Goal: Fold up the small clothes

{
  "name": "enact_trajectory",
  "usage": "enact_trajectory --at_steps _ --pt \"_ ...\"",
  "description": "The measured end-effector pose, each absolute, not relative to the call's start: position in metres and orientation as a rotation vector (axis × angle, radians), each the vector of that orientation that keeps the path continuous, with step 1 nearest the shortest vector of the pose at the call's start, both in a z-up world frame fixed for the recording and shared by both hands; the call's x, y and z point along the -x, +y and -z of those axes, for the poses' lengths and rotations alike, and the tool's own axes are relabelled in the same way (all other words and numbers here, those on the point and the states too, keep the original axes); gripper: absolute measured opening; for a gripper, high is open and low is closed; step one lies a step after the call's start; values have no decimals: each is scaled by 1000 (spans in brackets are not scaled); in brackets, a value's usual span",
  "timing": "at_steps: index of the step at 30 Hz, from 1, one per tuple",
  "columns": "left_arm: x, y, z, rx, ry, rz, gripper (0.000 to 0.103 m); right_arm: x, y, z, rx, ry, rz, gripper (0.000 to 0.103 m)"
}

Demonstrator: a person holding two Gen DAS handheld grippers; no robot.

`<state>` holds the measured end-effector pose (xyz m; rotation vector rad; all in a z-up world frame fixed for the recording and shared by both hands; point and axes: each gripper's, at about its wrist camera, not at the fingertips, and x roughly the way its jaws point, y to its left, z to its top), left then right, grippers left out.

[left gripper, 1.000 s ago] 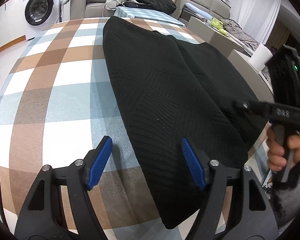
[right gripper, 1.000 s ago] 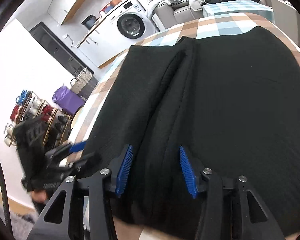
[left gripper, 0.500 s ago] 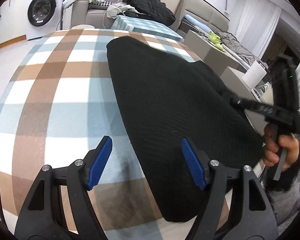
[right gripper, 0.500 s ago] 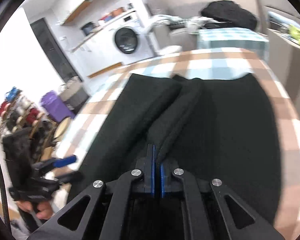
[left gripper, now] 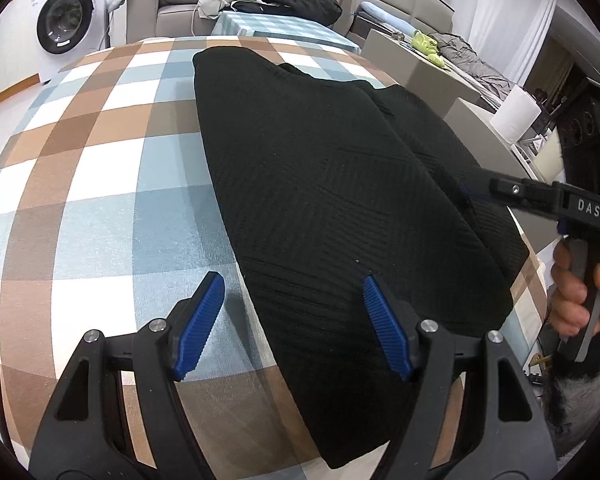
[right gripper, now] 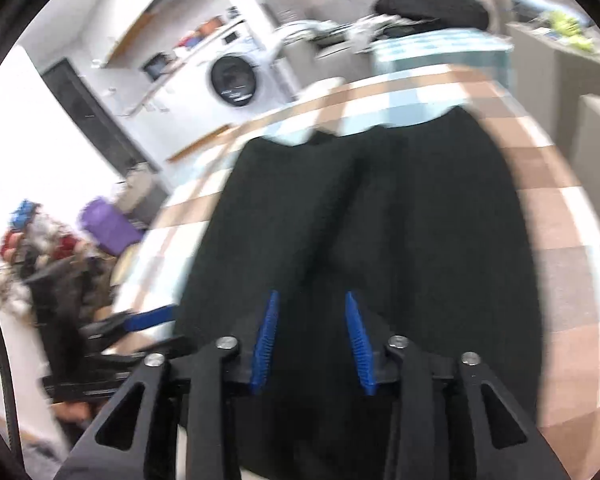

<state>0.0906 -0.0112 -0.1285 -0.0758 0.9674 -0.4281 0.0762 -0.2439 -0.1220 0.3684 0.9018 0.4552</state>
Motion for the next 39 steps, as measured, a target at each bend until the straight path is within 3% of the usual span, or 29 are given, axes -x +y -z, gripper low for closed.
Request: enact_trajectory --at_steps 4,5,6,7,12,18,22,27,29,30,35,39 --pt "-90 -9 126 76 958 424 70 -96 -220 144 -389 972 -513 39" --pt "-90 -8 125 79 954 423 70 -100 -217 150 -388 989 -497 34" --pt "-90 -6 122 83 951 421 70 -103 -215 152 -381 996 -489 12" --pt "-90 -5 119 87 944 420 70 -102 -214 150 -377 992 -493 9" --pt "-87 -7 114 79 931 442 70 -83 -232 113 -335 903 -446 9" --pt "-89 -8 129 57 966 420 70 -105 -231 153 -381 1036 -414 17" --pt "-87 0 133 73 976 424 70 -72 -242 147 -456 994 -558 44" --pt "-86 2 136 70 977 426 70 -22 -227 148 -322 1015 -651 44" --pt "-86 1 136 61 975 426 70 -14 -221 150 -235 1010 -623 28" --pt "-86 1 136 56 974 419 70 -16 -218 151 -209 1015 -613 8" --pt "-83 -2 136 49 968 422 70 -14 -225 109 -248 923 -641 6" --pt "-81 -4 137 27 971 413 70 -24 -231 118 -164 986 -527 6"
